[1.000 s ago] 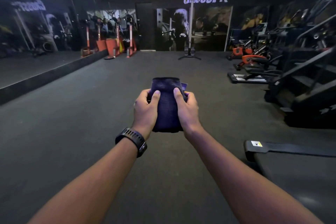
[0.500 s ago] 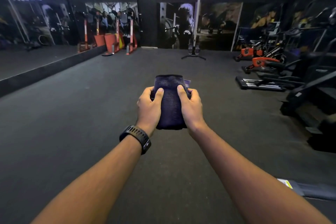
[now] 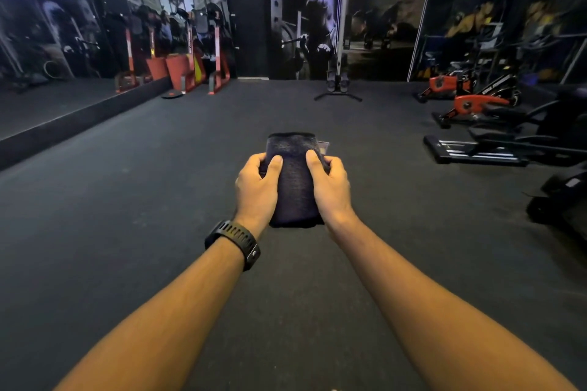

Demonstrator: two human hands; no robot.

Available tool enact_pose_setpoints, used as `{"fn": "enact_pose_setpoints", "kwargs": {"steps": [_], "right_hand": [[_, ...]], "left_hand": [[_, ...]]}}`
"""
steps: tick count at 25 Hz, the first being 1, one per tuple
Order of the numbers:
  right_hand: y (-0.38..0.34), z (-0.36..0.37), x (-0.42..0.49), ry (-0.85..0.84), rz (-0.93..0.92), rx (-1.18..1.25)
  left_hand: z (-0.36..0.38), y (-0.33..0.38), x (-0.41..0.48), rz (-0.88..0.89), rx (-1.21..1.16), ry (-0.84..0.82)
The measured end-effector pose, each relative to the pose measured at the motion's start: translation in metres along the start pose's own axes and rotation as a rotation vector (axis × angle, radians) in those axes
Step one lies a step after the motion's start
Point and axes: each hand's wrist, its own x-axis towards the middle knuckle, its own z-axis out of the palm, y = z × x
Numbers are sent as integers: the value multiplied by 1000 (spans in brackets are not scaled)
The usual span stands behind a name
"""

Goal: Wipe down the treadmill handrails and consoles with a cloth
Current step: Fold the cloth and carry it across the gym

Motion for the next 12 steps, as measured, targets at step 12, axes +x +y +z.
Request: {"fn": "enact_pose_setpoints", "kwargs": {"steps": [12], "right_hand": [[88,103,381,-106,116,-76]], "left_hand": [[152,-132,342,-137,97,8]]}}
